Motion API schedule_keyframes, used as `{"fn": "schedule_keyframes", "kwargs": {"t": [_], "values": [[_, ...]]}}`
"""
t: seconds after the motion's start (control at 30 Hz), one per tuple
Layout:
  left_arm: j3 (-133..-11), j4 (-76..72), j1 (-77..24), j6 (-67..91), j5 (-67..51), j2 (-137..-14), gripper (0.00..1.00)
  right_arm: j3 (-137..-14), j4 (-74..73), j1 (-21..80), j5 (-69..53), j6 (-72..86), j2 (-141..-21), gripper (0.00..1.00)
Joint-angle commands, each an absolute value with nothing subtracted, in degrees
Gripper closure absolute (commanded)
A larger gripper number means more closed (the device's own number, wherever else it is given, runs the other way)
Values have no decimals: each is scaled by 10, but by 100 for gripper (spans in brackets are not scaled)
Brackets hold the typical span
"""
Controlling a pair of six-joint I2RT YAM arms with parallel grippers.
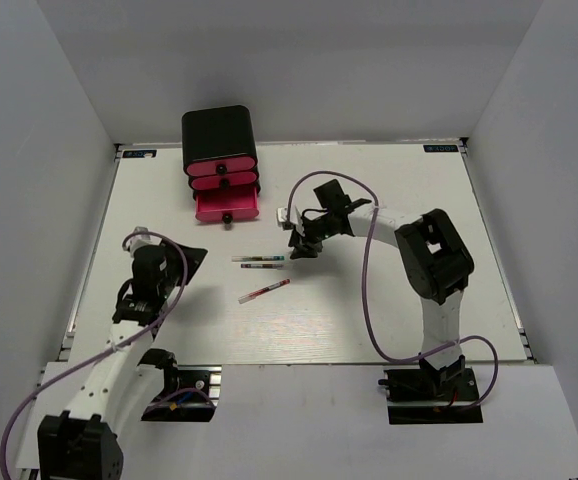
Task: Sort the stationery into containers
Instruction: Grab a piece of stationery with the right arm
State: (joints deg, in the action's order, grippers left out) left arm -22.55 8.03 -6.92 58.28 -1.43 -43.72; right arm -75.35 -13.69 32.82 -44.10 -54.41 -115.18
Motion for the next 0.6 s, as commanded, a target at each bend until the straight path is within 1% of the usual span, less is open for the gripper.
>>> {"fn": "schedule_keyframes", "kwargs": {"t": [0.0, 0.03, 0.13, 0.2, 0.3, 0.33, 0.57], "values": [[-202, 161, -68, 565, 3, -383, 53, -777, -112, 337, -396, -511, -1164, 54], [-202, 167, -68, 565, 3, -373, 51, -778, -106, 340, -390, -509, -1166, 54], [-197, 186, -68, 565, 8, -341, 50, -783, -106, 348, -381, -510, -1175, 54], [-197, 194, -68, 565, 8, -334, 50, -784, -107, 354, -374, -512, -1181, 54], [-202, 200, -74, 555, 8, -334, 45, -787, -104, 363, -373, -510, -1187, 54], [-202, 200, -74, 555, 8, -334, 43, -785, -103, 363, -372, -507, -1185, 54], [-197, 211, -74, 536, -18, -310, 39, -773, -94, 388, -367, -500, -1188, 53]]}}
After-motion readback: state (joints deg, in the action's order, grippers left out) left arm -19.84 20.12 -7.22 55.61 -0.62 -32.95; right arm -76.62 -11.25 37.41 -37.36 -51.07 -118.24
